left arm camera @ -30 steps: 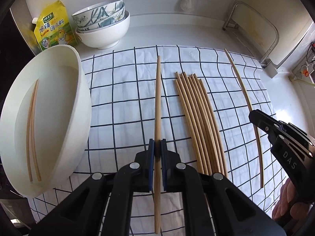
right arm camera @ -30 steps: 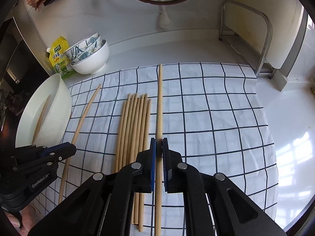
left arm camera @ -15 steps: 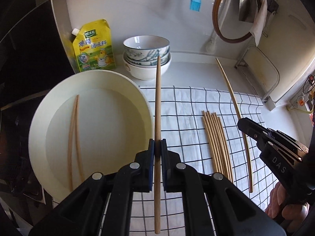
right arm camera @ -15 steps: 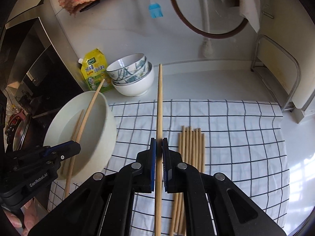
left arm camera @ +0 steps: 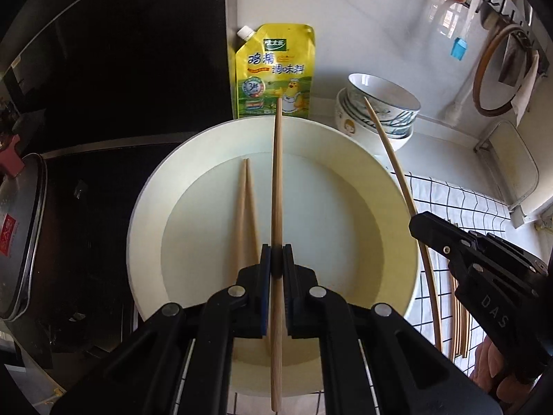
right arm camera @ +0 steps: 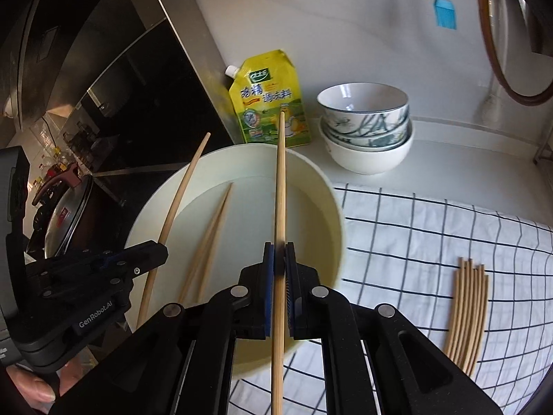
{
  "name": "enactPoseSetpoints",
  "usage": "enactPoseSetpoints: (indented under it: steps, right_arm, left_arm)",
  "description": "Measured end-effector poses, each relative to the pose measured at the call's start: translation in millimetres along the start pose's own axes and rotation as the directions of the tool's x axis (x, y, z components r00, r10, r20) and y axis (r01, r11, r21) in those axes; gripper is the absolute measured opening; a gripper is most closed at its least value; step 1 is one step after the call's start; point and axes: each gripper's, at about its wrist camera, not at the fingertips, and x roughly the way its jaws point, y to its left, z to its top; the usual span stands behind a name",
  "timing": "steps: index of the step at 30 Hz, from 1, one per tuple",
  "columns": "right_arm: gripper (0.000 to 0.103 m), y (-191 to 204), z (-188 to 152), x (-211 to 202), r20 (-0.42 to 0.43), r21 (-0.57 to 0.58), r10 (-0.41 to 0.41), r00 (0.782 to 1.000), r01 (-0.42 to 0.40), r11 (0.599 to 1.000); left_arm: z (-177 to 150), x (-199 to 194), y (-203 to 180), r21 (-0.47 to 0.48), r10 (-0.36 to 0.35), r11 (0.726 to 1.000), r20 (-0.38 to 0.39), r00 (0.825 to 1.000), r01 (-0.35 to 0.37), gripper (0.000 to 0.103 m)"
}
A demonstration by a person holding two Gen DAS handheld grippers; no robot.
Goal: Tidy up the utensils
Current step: 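Lift the chopstick with the left tool and carry it into the basin, then open the left tool to release the chopstick in the basin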
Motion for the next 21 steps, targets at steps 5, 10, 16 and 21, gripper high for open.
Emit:
enactPoseSetpoints:
  steps: [5,10,16,21]
  right_arm:
    - [0.006,24.1,12.4,36.7,-0.053,-0.020,0.017,0.998,-0.018,1.000]
    - [0.006,31.2,10.8,69.2,-0.128,-0.005,0.018,0.992,-0.019,1.000]
    - [0.006,24.8,2.7,90.6,-0.193,0.027,0.000,0.981,0.005,1.000]
    - [0.006,18.0,-1.1,95.9,-0.215,0.044,-0.019,0.976,0.029,0.999]
  left_arm:
    - [3.9,18.3,26.3,-0.021,0.010,1.000,-0.032,0.999,-0.010,0.007]
    - [4.7,42.6,37.8,-0.018,0.011,1.000,-0.081,0.997,-0.013,0.007]
    - [-0.9,64.5,44.0,-0.015,0.007,1.000,-0.119,0.993,-0.008,0.007]
    - [-5.4,73.9,45.4,-0.021,-0.004,1.000,-0.143,0.990,0.001,0.007]
